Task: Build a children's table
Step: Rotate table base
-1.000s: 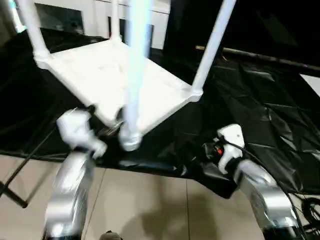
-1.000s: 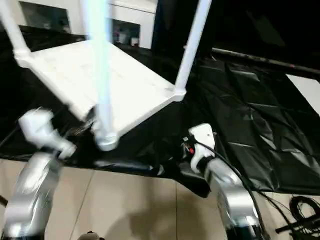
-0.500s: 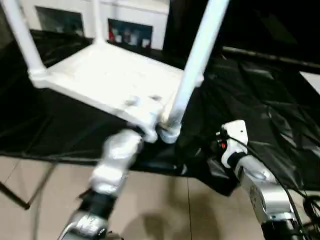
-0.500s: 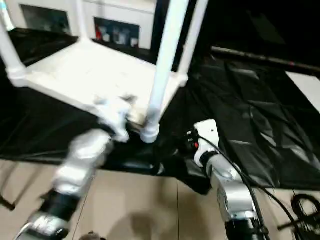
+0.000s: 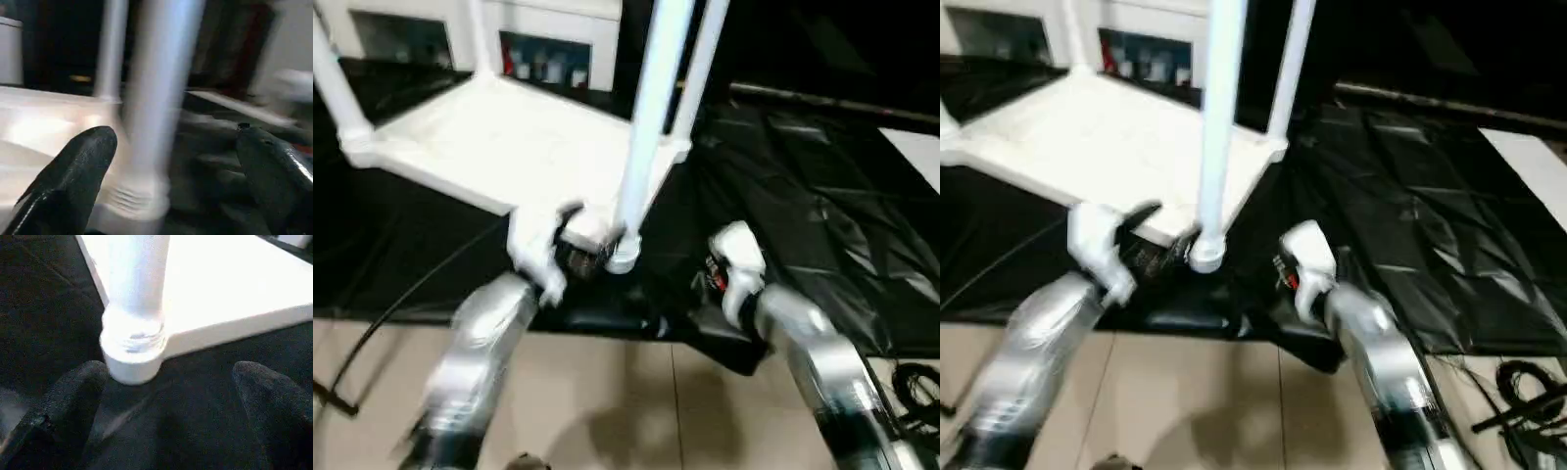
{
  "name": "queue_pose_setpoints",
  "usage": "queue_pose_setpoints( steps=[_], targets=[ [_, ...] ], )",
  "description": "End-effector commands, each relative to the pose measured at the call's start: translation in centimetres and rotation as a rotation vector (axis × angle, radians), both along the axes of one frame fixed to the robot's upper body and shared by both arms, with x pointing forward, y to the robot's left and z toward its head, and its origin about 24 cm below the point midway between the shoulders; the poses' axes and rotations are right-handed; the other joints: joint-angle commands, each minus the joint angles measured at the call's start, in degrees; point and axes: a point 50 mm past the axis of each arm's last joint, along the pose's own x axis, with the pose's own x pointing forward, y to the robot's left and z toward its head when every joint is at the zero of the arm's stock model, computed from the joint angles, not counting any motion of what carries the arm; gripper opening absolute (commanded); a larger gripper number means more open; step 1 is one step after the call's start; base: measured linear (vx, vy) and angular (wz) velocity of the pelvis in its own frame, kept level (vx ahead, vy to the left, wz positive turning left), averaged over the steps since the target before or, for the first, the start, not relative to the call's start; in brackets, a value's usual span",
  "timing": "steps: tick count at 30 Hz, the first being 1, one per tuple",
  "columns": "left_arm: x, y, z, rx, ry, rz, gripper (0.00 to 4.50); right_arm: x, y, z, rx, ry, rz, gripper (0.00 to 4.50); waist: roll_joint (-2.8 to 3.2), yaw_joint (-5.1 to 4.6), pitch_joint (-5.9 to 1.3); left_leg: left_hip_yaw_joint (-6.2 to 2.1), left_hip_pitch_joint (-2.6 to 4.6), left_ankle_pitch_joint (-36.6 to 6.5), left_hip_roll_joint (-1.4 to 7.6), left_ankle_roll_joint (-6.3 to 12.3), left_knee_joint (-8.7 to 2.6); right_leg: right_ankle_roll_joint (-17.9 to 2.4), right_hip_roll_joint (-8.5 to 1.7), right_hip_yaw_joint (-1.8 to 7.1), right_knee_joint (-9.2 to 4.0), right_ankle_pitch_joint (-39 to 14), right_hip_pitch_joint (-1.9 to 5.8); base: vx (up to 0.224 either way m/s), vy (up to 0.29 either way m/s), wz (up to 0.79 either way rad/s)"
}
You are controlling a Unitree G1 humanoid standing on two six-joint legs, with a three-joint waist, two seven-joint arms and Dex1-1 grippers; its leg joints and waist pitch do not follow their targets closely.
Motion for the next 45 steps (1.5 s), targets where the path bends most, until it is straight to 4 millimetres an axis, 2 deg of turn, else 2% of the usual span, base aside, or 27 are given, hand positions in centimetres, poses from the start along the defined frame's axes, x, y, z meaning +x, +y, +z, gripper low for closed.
queue_pose_setpoints(
  steps=[1, 2, 3, 4, 5, 6, 8, 10, 11, 13, 15, 19, 20, 21, 22, 25, 26, 28, 30, 34, 35, 36, 40, 41, 43, 44, 45],
  targets=[
    [-1.7, -1.1, 0.5, -0.013, 0.021, -0.095, 4.45, 0.7, 0.0, -0.4, -0.039, 0.005, 0.013, 4.50, 1.05, -0.36, -1.97, 0.03, 1.58, -11.56, 1.82, -0.69, -4.47, -10.40, -3.29, 2.27, -4.00, -4.64, 0.86, 0.000, 0.000, 0.00],
    [-1.9, -1.1, 0.4, -0.009, 0.025, -0.096, 4.45, 0.8, 0.1, -0.4, -0.042, 0.004, 0.015, 4.50, 0.44, -0.46, -1.37, 0.02, 1.35, -13.02, 1.80, -1.01, -4.74, -9.50, -3.29, 2.29, -4.26, -7.16, 0.85, 0.000, 0.000, 0.00],
    [-2.2, -1.0, 0.3, -0.001, 0.034, -0.095, 4.45, 1.0, 0.2, -0.4, -0.048, 0.003, 0.016, 4.50, 0.60, -0.37, -1.43, 0.00, 1.46, -13.56, 1.76, -1.37, -4.79, -8.92, -3.39, 2.36, -4.41, -8.37, 0.95, 0.000, 0.000, 0.00],
    [-2.5, -0.7, 0.2, 0.009, 0.040, -0.089, 4.45, 1.3, 0.3, -0.4, -0.050, 0.003, 0.014, 4.50, -0.04, -0.44, -1.12, 0.05, 1.58, -13.83, 1.77, -1.79, -4.79, -8.17, -3.40, 2.43, -4.68, -9.11, 0.71, 0.000, 0.000, 0.00],
    [-2.9, -0.5, 0.1, 0.019, 0.052, -0.085, 4.45, 1.6, 0.5, -0.4, -0.050, 0.003, 0.013, 4.50, 0.07, -0.46, -1.05, -0.12, 1.49, -14.21, 1.75, -2.31, -4.95, -7.64, -3.47, 2.40, -4.62, -10.05, 0.87, 0.000, 0.000, 0.00],
    [-3.3, -0.2, -0.1, 0.039, 0.058, -0.076, 4.45, 1.9, 0.7, -0.4, -0.047, 0.005, 0.013, 4.50, -0.52, -0.66, -0.92, -0.11, 1.40, -13.87, 1.74, -2.31, -4.92, -7.41, -3.47, 2.42, -4.62, -9.96, 0.84, 0.000, 0.000, 0.00],
    [-3.8, 0.4, -0.2, 0.064, 0.075, -0.065, 4.45, 2.4, 1.2, -0.5, -0.036, 0.021, 0.032, 4.50, -0.38, -0.86, -0.84, -0.21, 1.39, -12.93, 1.74, -2.51, -4.87, -7.45, -3.49, 2.39, -4.26, -8.70, 0.80, 0.000, 0.000, 0.00],
    [-4.7, 1.1, -0.1, 0.088, 0.105, -0.053, 4.45, 2.9, 2.0, -0.9, -0.043, 0.037, 0.076, 4.50, -0.51, -1.27, -0.82, -0.14, 1.24, -10.93, 1.67, -2.27, -4.66, -8.08, -3.42, 2.35, -3.97, -5.89, 0.95, 0.000, 0.000, 0.00],
    [-4.9, 1.3, 0.0, 0.097, 0.108, -0.047, 4.45, 3.0, 2.1, -1.0, -0.049, 0.038, 0.084, 4.50, -0.85, -1.35, -0.86, -0.04, 1.28, -9.65, 1.67, -2.04, -4.46, -8.42, -3.43, 2.36, -3.82, -4.21, 0.91, 0.000, 0.000, 0.00],
    [-5.0, 1.8, -0.1, 0.112, 0.114, -0.023, 4.45, 3.4, 2.5, -0.9, -0.036, 0.040, 0.075, 4.50, -0.87, -1.57, -0.93, 0.11, 1.21, -4.37, 1.54, -0.76, -4.00, -9.59, -3.13, 2.39, -3.02, 3.01, 1.15, 0.000, 0.000, 0.00],
    [-5.1, 2.4, -0.2, 0.122, 0.120, 0.006, 4.45, 3.7, 3.3, -0.6, 0.004, 0.049, 0.097, 4.50, -0.96, -1.53, -0.83, 0.26, 1.17, -2.35, 1.40, 0.29, -3.91, -10.39, -3.01, 2.35, -2.88, 5.86, 1.30, 0.000, 0.000, 0.00],
    [-5.5, 2.8, -0.1, 0.133, 0.130, 0.021, 4.45, 3.8, 4.3, -0.6, 0.002, 0.052, 0.181, 4.50, -0.85, -1.76, -0.59, 0.23, 1.27, -5.69, 1.74, -0.07, -4.10, -10.95, -3.37, 2.38, -3.06, 2.01, 1.18, 0.000, 0.000, 0.00],
    [-5.6, 2.8, -0.1, 0.136, 0.132, 0.023, 4.45, 3.8, 4.4, -0.6, -0.001, 0.051, 0.183, 4.50, -1.20, -1.67, -0.43, 0.18, 1.30, -6.20, 1.79, -0.06, -4.17, -11.01, -3.47, 2.37, -3.16, 0.49, 1.10, 0.000, 0.000, 0.00],
    [-5.8, 2.9, 0.0, 0.142, 0.136, 0.026, 4.45, 4.0, 4.5, -0.5, -0.006, 0.048, 0.183, 4.50, -0.95, -1.58, -0.40, 0.26, 1.55, -6.84, 1.86, -0.37, -4.15, -11.05, -3.49, 2.42, -3.23, -0.46, 0.87, 0.000, 0.000, 0.00],
    [-5.9, 3.0, 0.0, 0.147, 0.139, 0.030, 4.45, 4.2, 4.6, -0.4, -0.008, 0.040, 0.166, 4.50, -1.22, -1.53, -0.37, 0.26, 1.49, -6.66, 1.82, -0.40, -4.18, -11.01, -3.46, 2.38, -3.28, -0.61, 0.96, 0.000, 0.000, 0.00],
    [-6.2, 3.2, 0.0, 0.155, 0.141, 0.048, 4.45, 5.3, 4.6, 0.3, -0.005, 0.000, 0.039, 4.50, -0.90, -1.45, -0.25, 0.26, 1.51, -6.92, 1.78, -1.44, -4.29, -11.28, -3.51, 2.37, -3.14, -1.05, 0.79, 0.000, 0.000, 0.00],
    [-6.3, 3.3, 0.0, 0.155, 0.142, 0.051, 4.45, 5.6, 4.5, 0.5, 0.002, -0.005, 0.006, 4.50, -0.80, -1.22, -0.26, 0.33, 1.86, -7.60, 1.82, -2.10, -4.23, -10.79, -3.50, 2.38, -3.15, -1.43, 0.61, 0.000, 0.000, 0.00],
    [-6.3, 3.2, -0.1, 0.161, 0.144, 0.058, 4.45, 6.0, 4.2, 0.7, 0.000, -0.015, -0.075, 4.50, -0.81, -0.95, -0.19, 0.31, 1.80, -7.65, 1.71, -2.64, -4.27, -10.26, -3.35, 2.30, -3.13, -1.22, 0.67, 0.000, 0.000, 0.00],
    [-6.1, 3.4, -0.2, 0.172, 0.144, 0.074, 4.45, 6.6, 3.4, 0.8, -0.018, -0.021, -0.183, 4.50, -0.38, -0.57, -0.44, 0.32, 1.84, -7.81, 1.62, -3.29, -4.21, -9.77, -3.28, 2.30, -2.94, -0.69, 0.72, 0.000, 0.000, 0.00],
    [-5.7, 3.7, -0.1, 0.201, 0.130, 0.109, 4.45, 6.8, 2.8, 0.8, -0.007, -0.018, -0.219, 4.50, -0.37, -0.12, -0.61, 0.34, 1.59, -8.94, 1.50, -3.80, -4.15, -9.00, -3.30, 2.37, -2.88, -0.44, 0.87, 0.000, 0.000, 0.00],
    [-5.3, 3.8, -0.1, 0.204, 0.122, 0.131, 4.45, 6.7, 2.9, 0.9, 0.020, -0.016, -0.195, 4.50, 0.01, -0.20, -0.96, 0.30, 1.49, -9.58, 1.52, -3.84, -4.10, -9.00, -3.30, 2.39, -2.79, -0.08, 1.06, 0.000, 0.000, 0.00],
    [-5.3, 3.8, -0.1, 0.204, 0.122, 0.131, 4.45, 6.7, 2.9, 0.9, 0.020, -0.016, -0.195, 4.50, -0.16, -0.16, -0.94, 0.23, 1.43, -9.48, 1.53, -3.67, -4.06, -9.15, -3.33, 2.38, -2.75, 0.06, 1.09, 0.000, 0.000, 0.00],
    [-3.8, 4.6, -0.7, 0.211, 0.130, 0.297, 4.45, 5.6, 2.3, 0.2, 0.105, -0.008, -0.083, 4.50, 0.42, -0.16, -1.63, 0.18, 1.36, -9.55, 1.63, -2.85, -3.81, -9.97, -3.47, 2.43, -2.65, 1.12, 1.53, 0.000, 0.000, 0.00],
    [-3.6, 4.7, -0.8, 0.206, 0.130, 0.322, 4.45, 5.4, 2.1, 0.1, 0.116, -0.008, -0.074, 4.50, 0.50, -0.08, -1.57, 0.18, 1.35, -9.14, 1.68, -2.72, -3.76, -9.98, -3.41, 2.53, -2.64, 2.21, 1.54, 0.000, 0.000, 0.00],
    [-3.3, 5.0, -1.0, 0.200, 0.107, 0.406, 4.45, 4.1, 1.0, -0.4, 0.161, -0.019, -0.052, 4.50, 1.17, 0.31, -2.22, -0.10, 1.40, -6.54, 1.62, -2.07, -3.52, -10.59, -3.32, 2.35, -2.18, 6.60, 1.97, 0.000, 0.000, 0.00],
    [-3.2, 5.1, -1.2, 0.213, 0.097, 0.436, 4.45, 3.1, 0.3, -0.6, 0.181, -0.012, -0.058, 4.50, 0.75, 0.52, -2.21, 0.00, 1.48, -6.33, 1.59, -1.56, -3.47, -10.37, -3.22, 2.30, -2.56, 7.27, 2.05, 0.000, 0.000, 0.00],
    [-3.2, 5.2, -1.3, 0.226, 0.087, 0.466, 4.45, 2.0, -0.2, -0.7, 0.200, -0.004, -0.063, 4.50, 1.45, 1.15, -2.53, -0.20, 1.95, -4.42, 1.50, -0.89, -3.16, -9.46, -2.90, 2.31, -2.85, 11.17, 2.40, 0.000, 0.000, 0.00]
  ],
)
